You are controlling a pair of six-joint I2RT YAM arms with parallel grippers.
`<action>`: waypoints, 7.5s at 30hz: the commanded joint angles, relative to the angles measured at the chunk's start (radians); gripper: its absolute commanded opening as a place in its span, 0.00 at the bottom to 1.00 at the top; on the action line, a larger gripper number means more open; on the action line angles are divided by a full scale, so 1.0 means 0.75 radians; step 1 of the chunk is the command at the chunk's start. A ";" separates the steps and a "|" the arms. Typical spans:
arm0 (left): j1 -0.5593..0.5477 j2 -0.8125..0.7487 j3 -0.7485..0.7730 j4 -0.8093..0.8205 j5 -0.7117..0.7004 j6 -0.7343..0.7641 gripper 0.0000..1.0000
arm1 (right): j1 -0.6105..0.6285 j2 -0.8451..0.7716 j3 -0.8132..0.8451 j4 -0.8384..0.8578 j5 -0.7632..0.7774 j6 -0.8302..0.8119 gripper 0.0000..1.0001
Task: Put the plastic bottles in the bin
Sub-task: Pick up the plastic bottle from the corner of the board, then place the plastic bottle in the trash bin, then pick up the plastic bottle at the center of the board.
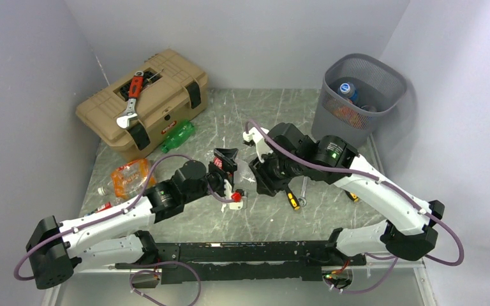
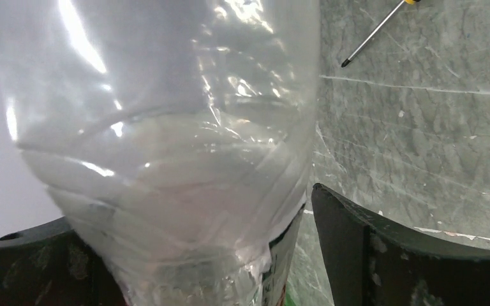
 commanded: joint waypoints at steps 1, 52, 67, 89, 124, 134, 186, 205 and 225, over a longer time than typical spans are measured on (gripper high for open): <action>-0.009 -0.013 -0.024 0.119 -0.030 0.004 0.93 | 0.029 -0.002 0.071 -0.033 0.005 -0.027 0.00; 0.242 -0.188 0.289 -0.203 0.840 -1.692 0.45 | 0.035 -0.993 -0.992 1.953 0.094 0.198 0.95; 0.270 -0.099 0.301 -0.199 1.022 -1.700 0.50 | 0.037 -0.668 -0.760 1.852 0.078 0.170 0.90; 0.255 -0.153 0.283 -0.242 0.918 -1.622 0.52 | 0.035 -0.473 -0.674 1.864 0.071 0.344 0.58; 0.193 -0.564 0.029 0.017 0.111 -1.498 0.99 | -0.654 -0.071 -0.079 2.366 1.329 -0.843 0.00; 0.174 -0.553 0.019 0.027 0.124 -1.485 1.00 | -1.026 0.495 0.148 2.770 1.406 -1.073 0.00; 0.151 -0.479 0.058 -0.048 0.166 -1.419 0.99 | -1.509 0.495 0.072 1.705 0.506 0.047 0.89; 0.151 -0.323 0.131 -0.191 -0.451 -1.384 1.00 | -0.897 -0.209 -0.287 1.716 0.210 0.253 0.87; 0.493 0.465 0.641 -0.788 -0.452 -1.391 0.97 | -0.709 -0.886 -1.557 1.848 0.013 0.641 0.84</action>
